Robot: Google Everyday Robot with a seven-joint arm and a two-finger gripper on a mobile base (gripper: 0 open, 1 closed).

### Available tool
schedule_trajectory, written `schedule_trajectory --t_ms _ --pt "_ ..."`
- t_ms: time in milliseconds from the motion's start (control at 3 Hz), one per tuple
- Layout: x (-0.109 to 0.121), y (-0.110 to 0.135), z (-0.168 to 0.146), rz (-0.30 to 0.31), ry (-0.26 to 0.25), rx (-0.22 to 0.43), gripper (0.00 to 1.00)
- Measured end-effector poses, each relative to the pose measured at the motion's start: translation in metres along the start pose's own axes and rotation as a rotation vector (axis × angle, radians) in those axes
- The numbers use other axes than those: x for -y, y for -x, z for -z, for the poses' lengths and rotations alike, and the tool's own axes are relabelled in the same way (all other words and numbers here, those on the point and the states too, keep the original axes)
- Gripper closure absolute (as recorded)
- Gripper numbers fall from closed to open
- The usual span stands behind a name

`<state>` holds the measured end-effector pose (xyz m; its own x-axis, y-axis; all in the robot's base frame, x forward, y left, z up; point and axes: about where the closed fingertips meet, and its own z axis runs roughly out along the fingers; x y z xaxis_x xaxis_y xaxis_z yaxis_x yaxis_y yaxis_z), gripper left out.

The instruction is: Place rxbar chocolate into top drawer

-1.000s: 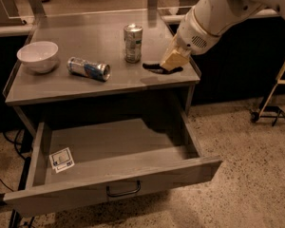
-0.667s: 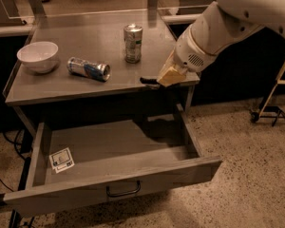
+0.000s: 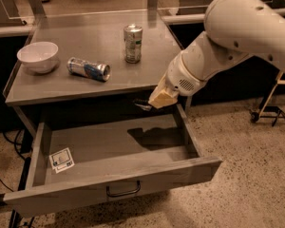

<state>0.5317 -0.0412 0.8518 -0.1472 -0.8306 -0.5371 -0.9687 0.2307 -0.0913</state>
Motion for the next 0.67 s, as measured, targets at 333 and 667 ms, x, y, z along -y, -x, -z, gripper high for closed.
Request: schedule_trajectory --t_ms 333,667 --pt "-0.009 -0.008 -0.021 -0.014 0.027 -0.011 1.0" --pt "-0.015 -0.021 -0.054 -0.016 0.043 -0.031 1.0"
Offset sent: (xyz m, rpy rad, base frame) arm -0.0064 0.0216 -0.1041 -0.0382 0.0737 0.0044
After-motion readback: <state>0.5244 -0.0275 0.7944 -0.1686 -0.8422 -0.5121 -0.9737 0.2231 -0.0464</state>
